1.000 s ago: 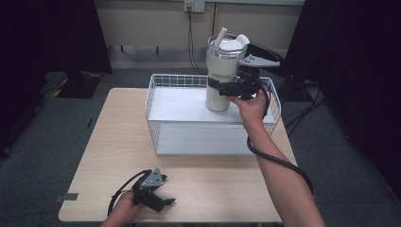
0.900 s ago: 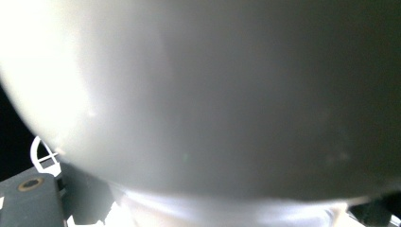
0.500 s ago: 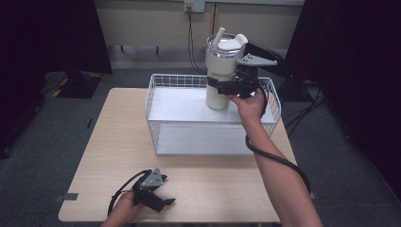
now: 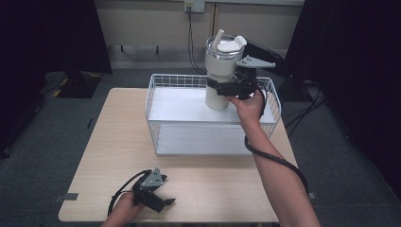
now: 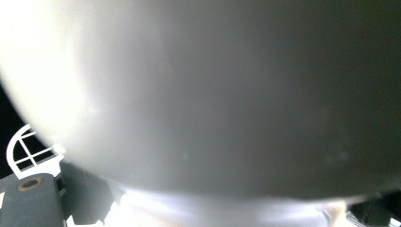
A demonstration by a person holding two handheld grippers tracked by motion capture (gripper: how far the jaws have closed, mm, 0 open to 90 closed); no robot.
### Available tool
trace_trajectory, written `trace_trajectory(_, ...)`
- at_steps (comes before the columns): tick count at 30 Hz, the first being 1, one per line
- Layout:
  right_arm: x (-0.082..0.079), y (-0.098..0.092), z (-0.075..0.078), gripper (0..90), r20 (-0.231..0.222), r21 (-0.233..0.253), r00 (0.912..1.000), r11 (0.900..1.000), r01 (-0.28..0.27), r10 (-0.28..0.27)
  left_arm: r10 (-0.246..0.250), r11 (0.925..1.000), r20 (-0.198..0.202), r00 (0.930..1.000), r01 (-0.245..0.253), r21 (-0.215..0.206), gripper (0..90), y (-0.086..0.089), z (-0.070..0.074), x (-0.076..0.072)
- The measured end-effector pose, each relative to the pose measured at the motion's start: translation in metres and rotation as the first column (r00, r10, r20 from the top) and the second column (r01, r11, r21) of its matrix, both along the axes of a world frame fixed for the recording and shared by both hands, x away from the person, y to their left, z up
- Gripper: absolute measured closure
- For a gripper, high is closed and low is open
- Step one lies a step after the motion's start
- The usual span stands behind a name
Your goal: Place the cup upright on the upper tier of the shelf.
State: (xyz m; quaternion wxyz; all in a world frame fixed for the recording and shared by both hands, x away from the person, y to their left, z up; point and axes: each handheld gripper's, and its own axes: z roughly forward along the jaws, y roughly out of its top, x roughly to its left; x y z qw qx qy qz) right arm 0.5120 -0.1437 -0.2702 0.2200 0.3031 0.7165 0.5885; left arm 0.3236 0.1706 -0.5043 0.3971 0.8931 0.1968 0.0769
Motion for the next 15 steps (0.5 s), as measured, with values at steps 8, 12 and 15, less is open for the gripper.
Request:
trace_trajectory(8,-0.0005,-0.0005,-0.0017,9.5,0.013,0.003,0.9999,1.000,-0.006,0.006,0.000,1.0000,0.000,1.0000,0.000,0.000,10.9,0.0000,0.0000,-0.0001)
trace_trajectory(12,-0.0009,-0.0005,-0.0025,9.5,0.019,0.001,0.9998,1.000,-0.008,0.008,0.000,1.0000,0.000,1.0000,0.000,0.000,10.9,0.0000,0.0000,0.0000)
trace_trajectory(15,-0.0008,-0.0009,-0.0032,9.4,0.021,0.000,0.9997,1.000,-0.009,0.009,0.001,1.0000,-0.001,1.0000,-0.001,-0.001,10.8,-0.0001,-0.0001,-0.0001)
